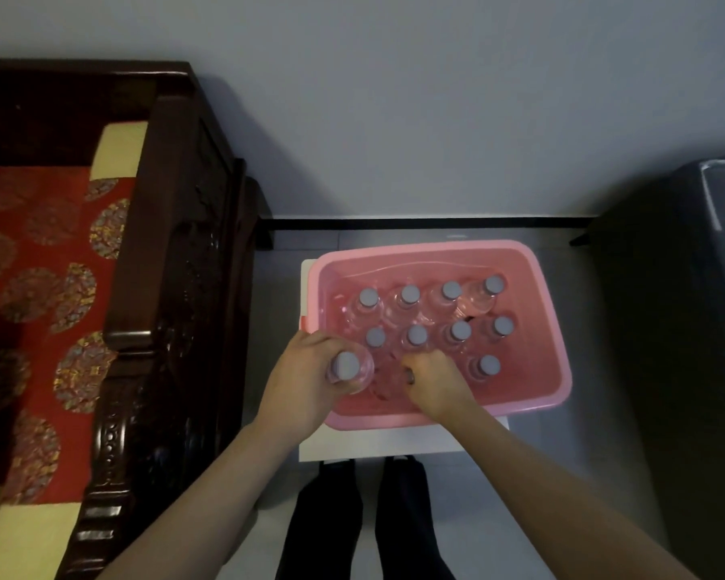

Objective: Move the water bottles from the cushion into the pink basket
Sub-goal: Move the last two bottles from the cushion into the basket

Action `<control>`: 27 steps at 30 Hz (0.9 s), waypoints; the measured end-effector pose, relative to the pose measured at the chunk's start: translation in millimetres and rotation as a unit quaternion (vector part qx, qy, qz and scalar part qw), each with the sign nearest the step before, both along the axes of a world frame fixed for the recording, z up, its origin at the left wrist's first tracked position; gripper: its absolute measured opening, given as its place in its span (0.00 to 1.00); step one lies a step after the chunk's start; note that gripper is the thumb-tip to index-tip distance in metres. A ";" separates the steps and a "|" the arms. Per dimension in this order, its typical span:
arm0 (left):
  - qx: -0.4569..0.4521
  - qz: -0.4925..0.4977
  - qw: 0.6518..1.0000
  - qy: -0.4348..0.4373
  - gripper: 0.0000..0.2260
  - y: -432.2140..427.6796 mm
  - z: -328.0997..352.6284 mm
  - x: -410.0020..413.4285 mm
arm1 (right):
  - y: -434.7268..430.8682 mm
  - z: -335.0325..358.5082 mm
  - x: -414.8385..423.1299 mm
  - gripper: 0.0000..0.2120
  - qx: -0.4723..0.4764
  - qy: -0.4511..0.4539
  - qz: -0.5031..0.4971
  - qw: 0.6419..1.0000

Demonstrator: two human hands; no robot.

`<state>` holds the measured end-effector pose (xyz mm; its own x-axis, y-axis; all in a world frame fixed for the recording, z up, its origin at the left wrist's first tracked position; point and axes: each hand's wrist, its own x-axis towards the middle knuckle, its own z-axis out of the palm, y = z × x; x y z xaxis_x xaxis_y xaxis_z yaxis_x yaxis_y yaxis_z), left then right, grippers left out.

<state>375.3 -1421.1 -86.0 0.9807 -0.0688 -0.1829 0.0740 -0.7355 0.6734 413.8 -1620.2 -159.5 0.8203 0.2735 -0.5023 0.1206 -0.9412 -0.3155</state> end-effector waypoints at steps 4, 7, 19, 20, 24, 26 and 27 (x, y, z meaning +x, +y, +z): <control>0.068 -0.034 0.997 0.017 0.11 -10.5 5.2 -0.6 | 15.1 -8.6 1.1 0.07 -0.027 0.012 0.040 0.999; 0.138 -0.080 0.987 0.038 0.08 -20.2 0.9 0.3 | 16.2 -11.6 0.5 0.09 -0.009 0.022 0.026 0.999; 0.208 -0.152 0.949 0.183 0.16 -37.8 -34.7 9.8 | -50.8 9.0 0.4 0.18 0.073 -0.189 -0.008 0.979; 0.216 -0.154 0.946 0.187 0.16 -39.9 -36.2 11.0 | -56.2 9.7 0.6 0.18 0.061 -0.191 -0.010 0.980; 0.229 -0.154 0.939 0.207 0.15 -48.3 -40.8 18.6 | -67.4 7.4 2.3 0.16 0.041 -0.158 0.003 0.987; 0.231 -0.153 0.936 0.215 0.16 -51.6 -44.8 24.6 | -69.0 6.8 4.0 0.12 0.047 -0.129 -0.001 0.991; 0.233 -0.156 0.935 0.219 0.17 -52.7 -47.3 26.6 | -69.3 6.6 4.7 0.09 0.054 -0.118 0.000 0.992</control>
<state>401.9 -1473.8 -133.3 0.7505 -0.1521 -0.6431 0.0003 -0.9731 0.2306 418.5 -1689.5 -152.9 0.9112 0.3156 -0.2647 0.2034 -0.9036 -0.3771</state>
